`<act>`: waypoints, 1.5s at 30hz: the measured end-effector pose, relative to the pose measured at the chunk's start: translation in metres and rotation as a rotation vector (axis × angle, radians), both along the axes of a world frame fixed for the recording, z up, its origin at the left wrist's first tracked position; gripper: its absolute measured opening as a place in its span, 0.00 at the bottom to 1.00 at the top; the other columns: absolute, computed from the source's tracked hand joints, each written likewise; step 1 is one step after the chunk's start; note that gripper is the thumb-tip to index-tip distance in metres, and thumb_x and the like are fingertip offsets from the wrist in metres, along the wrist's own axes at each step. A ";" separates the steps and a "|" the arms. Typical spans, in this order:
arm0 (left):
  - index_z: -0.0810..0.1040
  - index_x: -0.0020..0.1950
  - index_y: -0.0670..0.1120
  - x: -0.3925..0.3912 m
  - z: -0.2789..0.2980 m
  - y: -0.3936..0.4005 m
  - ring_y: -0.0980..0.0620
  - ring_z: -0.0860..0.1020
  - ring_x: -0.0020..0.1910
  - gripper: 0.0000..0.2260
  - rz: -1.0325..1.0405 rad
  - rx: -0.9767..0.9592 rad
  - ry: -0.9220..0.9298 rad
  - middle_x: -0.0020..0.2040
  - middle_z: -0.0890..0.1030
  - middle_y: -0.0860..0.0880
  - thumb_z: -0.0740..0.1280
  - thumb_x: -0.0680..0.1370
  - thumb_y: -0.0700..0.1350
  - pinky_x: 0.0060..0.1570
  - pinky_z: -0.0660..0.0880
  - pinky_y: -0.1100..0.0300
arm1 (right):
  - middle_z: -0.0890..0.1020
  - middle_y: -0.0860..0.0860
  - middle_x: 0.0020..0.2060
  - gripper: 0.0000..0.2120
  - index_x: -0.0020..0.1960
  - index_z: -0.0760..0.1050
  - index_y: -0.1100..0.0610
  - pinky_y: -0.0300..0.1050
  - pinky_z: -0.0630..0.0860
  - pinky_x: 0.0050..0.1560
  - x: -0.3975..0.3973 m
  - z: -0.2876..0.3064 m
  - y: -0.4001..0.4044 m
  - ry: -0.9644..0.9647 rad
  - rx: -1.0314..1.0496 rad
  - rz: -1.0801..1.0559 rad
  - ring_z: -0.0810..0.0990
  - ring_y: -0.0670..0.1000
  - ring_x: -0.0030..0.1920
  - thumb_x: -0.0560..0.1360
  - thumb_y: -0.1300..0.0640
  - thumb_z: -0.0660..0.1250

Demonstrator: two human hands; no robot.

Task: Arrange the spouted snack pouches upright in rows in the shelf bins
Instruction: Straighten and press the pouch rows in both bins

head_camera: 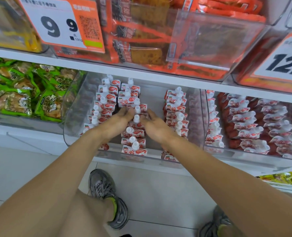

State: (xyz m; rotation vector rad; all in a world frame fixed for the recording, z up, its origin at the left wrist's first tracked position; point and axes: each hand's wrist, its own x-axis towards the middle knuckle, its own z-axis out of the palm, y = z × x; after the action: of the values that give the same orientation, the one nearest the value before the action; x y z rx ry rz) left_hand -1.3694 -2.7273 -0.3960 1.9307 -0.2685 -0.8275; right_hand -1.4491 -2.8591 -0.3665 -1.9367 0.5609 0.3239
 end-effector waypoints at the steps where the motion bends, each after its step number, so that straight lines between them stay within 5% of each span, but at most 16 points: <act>1: 0.57 0.77 0.47 0.002 0.000 -0.001 0.53 0.60 0.73 0.27 0.031 -0.002 -0.064 0.75 0.63 0.52 0.52 0.82 0.60 0.66 0.58 0.61 | 0.69 0.56 0.72 0.25 0.78 0.53 0.53 0.46 0.67 0.65 0.002 -0.001 -0.001 -0.041 -0.054 -0.015 0.72 0.56 0.68 0.84 0.48 0.53; 5: 0.66 0.65 0.40 0.009 -0.009 -0.012 0.45 0.76 0.58 0.26 0.117 -0.010 -0.201 0.55 0.78 0.43 0.55 0.79 0.61 0.47 0.69 0.59 | 0.65 0.55 0.75 0.27 0.80 0.49 0.55 0.41 0.66 0.64 0.020 -0.006 -0.002 -0.136 -0.106 -0.069 0.71 0.56 0.69 0.84 0.49 0.53; 8: 0.67 0.65 0.40 0.015 -0.016 -0.014 0.46 0.78 0.58 0.27 0.130 -0.036 -0.142 0.49 0.79 0.49 0.60 0.78 0.60 0.47 0.72 0.58 | 0.70 0.54 0.72 0.23 0.78 0.56 0.54 0.36 0.63 0.57 0.026 -0.014 0.001 -0.130 -0.036 -0.060 0.71 0.54 0.69 0.85 0.50 0.51; 11: 0.68 0.65 0.47 0.019 -0.017 -0.010 0.56 0.76 0.58 0.20 0.110 -0.037 -0.101 0.58 0.78 0.53 0.60 0.79 0.58 0.59 0.71 0.57 | 0.78 0.51 0.63 0.21 0.76 0.61 0.49 0.41 0.71 0.57 0.029 -0.022 0.003 -0.157 -0.032 -0.079 0.78 0.53 0.60 0.84 0.50 0.51; 15: 0.56 0.77 0.52 0.020 -0.012 -0.016 0.51 0.69 0.70 0.29 0.101 -0.070 -0.086 0.72 0.69 0.52 0.60 0.78 0.58 0.70 0.64 0.52 | 0.77 0.51 0.65 0.20 0.75 0.63 0.51 0.42 0.72 0.61 0.032 -0.022 0.001 -0.177 0.024 -0.137 0.77 0.54 0.63 0.84 0.52 0.52; 18: 0.46 0.79 0.52 0.022 -0.007 -0.023 0.49 0.64 0.73 0.29 0.134 -0.049 -0.082 0.75 0.64 0.50 0.56 0.82 0.52 0.71 0.59 0.56 | 0.78 0.53 0.64 0.19 0.75 0.63 0.52 0.42 0.72 0.56 0.037 -0.019 0.000 -0.153 0.049 -0.161 0.77 0.56 0.64 0.85 0.53 0.52; 21: 0.49 0.78 0.53 0.025 -0.008 -0.023 0.49 0.70 0.69 0.29 0.185 -0.108 -0.034 0.72 0.69 0.49 0.59 0.81 0.49 0.69 0.67 0.51 | 0.81 0.53 0.56 0.16 0.69 0.70 0.52 0.51 0.75 0.59 0.040 -0.021 0.000 -0.156 0.061 -0.159 0.79 0.58 0.60 0.84 0.55 0.53; 23: 0.52 0.77 0.48 0.027 -0.007 -0.023 0.50 0.71 0.66 0.27 0.208 -0.128 -0.020 0.66 0.72 0.52 0.61 0.81 0.46 0.60 0.71 0.62 | 0.79 0.48 0.51 0.16 0.70 0.68 0.53 0.47 0.75 0.55 0.043 -0.025 -0.003 -0.140 0.069 -0.156 0.80 0.54 0.56 0.83 0.55 0.56; 25: 0.51 0.77 0.47 0.027 -0.005 -0.027 0.50 0.69 0.69 0.28 0.204 -0.118 -0.057 0.66 0.72 0.52 0.60 0.82 0.47 0.58 0.66 0.68 | 0.77 0.46 0.56 0.19 0.71 0.66 0.55 0.46 0.73 0.57 0.048 -0.026 -0.007 -0.139 0.110 -0.203 0.77 0.51 0.57 0.81 0.52 0.58; 27: 0.46 0.79 0.47 0.027 -0.002 -0.030 0.48 0.63 0.73 0.29 0.187 -0.066 -0.100 0.74 0.65 0.48 0.57 0.83 0.51 0.63 0.60 0.64 | 0.76 0.49 0.65 0.23 0.74 0.64 0.54 0.47 0.72 0.64 0.053 -0.027 -0.007 -0.148 0.220 -0.292 0.75 0.52 0.64 0.81 0.52 0.60; 29: 0.46 0.79 0.49 0.032 -0.005 -0.030 0.47 0.63 0.73 0.28 0.182 -0.051 -0.090 0.76 0.63 0.47 0.55 0.83 0.53 0.65 0.60 0.60 | 0.80 0.51 0.61 0.16 0.68 0.71 0.53 0.48 0.75 0.61 0.057 -0.030 -0.005 -0.151 0.314 -0.348 0.79 0.53 0.61 0.81 0.55 0.60; 32: 0.54 0.77 0.50 0.040 -0.009 -0.030 0.50 0.70 0.66 0.23 0.171 -0.074 -0.075 0.70 0.70 0.47 0.53 0.83 0.54 0.60 0.63 0.60 | 0.83 0.51 0.56 0.13 0.65 0.74 0.52 0.48 0.77 0.59 0.057 -0.031 -0.005 -0.135 0.296 -0.341 0.82 0.52 0.54 0.82 0.56 0.57; 35: 0.58 0.75 0.48 0.047 -0.009 -0.037 0.50 0.71 0.63 0.23 0.195 -0.087 -0.070 0.68 0.72 0.47 0.52 0.83 0.56 0.59 0.65 0.58 | 0.79 0.55 0.62 0.20 0.74 0.64 0.54 0.45 0.74 0.57 0.063 -0.031 -0.009 -0.182 0.325 -0.390 0.79 0.55 0.59 0.82 0.58 0.57; 37: 0.59 0.75 0.47 0.049 -0.012 -0.047 0.48 0.72 0.64 0.23 0.196 -0.099 -0.049 0.67 0.73 0.47 0.51 0.83 0.57 0.62 0.67 0.56 | 0.77 0.49 0.58 0.23 0.77 0.58 0.52 0.43 0.73 0.57 0.066 -0.030 -0.010 -0.186 0.343 -0.402 0.78 0.51 0.56 0.83 0.57 0.55; 40: 0.71 0.67 0.44 0.047 -0.010 -0.052 0.50 0.79 0.56 0.22 0.222 -0.170 0.023 0.59 0.80 0.46 0.48 0.83 0.55 0.57 0.74 0.56 | 0.83 0.51 0.55 0.15 0.66 0.72 0.48 0.53 0.78 0.59 0.072 -0.038 -0.008 -0.213 0.310 -0.409 0.83 0.55 0.54 0.81 0.56 0.56; 45: 0.79 0.53 0.47 0.054 -0.014 -0.055 0.58 0.82 0.42 0.22 0.261 -0.228 0.101 0.43 0.85 0.51 0.47 0.84 0.53 0.42 0.77 0.65 | 0.83 0.57 0.54 0.14 0.66 0.69 0.52 0.56 0.79 0.58 0.079 -0.043 -0.012 -0.223 0.339 -0.449 0.82 0.57 0.54 0.83 0.54 0.54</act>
State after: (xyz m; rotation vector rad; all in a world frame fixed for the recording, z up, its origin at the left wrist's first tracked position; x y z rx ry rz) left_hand -1.3151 -2.7828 -0.4096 1.6626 -0.0444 -0.6871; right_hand -1.3704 -2.8710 -0.4097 -1.4493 0.7207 -0.0809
